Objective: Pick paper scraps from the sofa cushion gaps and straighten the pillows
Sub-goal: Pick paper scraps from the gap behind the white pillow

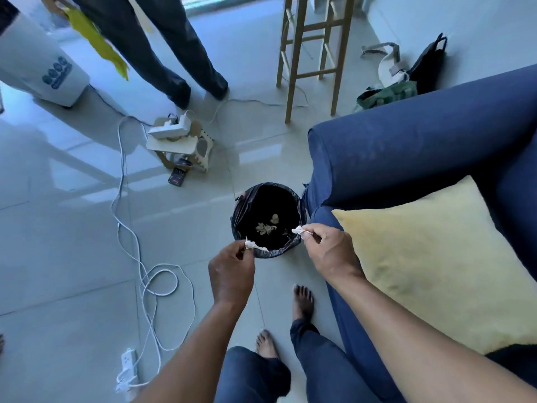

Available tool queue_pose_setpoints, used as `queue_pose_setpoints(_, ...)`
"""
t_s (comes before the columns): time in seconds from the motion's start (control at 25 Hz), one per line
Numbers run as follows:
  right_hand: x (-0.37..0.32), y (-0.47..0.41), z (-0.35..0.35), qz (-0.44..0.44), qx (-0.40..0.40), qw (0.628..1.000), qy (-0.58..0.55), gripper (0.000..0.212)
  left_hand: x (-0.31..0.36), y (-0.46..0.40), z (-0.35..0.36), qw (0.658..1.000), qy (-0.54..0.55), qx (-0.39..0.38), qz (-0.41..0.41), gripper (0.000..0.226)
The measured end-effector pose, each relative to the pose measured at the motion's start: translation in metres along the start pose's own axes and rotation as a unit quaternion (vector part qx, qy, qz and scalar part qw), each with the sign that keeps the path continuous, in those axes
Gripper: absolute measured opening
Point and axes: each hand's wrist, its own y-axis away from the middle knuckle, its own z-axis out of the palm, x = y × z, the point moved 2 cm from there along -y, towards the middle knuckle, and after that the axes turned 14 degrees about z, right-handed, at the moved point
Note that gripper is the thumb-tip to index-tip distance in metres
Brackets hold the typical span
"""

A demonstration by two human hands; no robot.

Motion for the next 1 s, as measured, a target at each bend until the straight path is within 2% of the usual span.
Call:
queue_pose_setpoints(0.16,-0.006,-0.058,0.043,-0.004,0.008,0.999,0.046,0.008,-0.023,-0.044,0.030,0.999,0.006,0.008,-0.037,0.011)
queue_pose_setpoints(0.36,0.002,-0.131,0.122,0.036,0.008,0.995,0.088,0.011,-0.076,-0.088,0.085,0.999,0.010,-0.006,-0.051,0.009)
queue_pose_setpoints(0.56,0.027,-0.184,0.181,0.103,-0.075,0.976,0.177,0.027,-0.112,-0.123,0.127,0.998,-0.015,-0.027,-0.046,0.013)
queue_pose_setpoints(0.64,0.039,-0.192,0.189,0.116,-0.084,0.972,0.188,0.033,-0.124,-0.132,0.145,0.998,-0.013,-0.041,-0.055,0.014)
queue_pose_setpoints(0.8,0.050,-0.187,0.178,0.097,-0.060,0.984,0.139,0.029,-0.132,-0.148,0.173,0.995,-0.003,-0.060,-0.082,0.014)
queue_pose_setpoints(0.92,0.052,-0.178,0.166,0.087,-0.053,0.987,0.121,0.025,-0.133,-0.155,0.184,0.988,-0.016,-0.122,-0.090,0.007)
queue_pose_setpoints(1.0,0.049,-0.170,0.158,0.073,-0.044,0.990,0.112,0.024,-0.130,-0.153,0.180,0.984,-0.016,-0.139,-0.106,0.013)
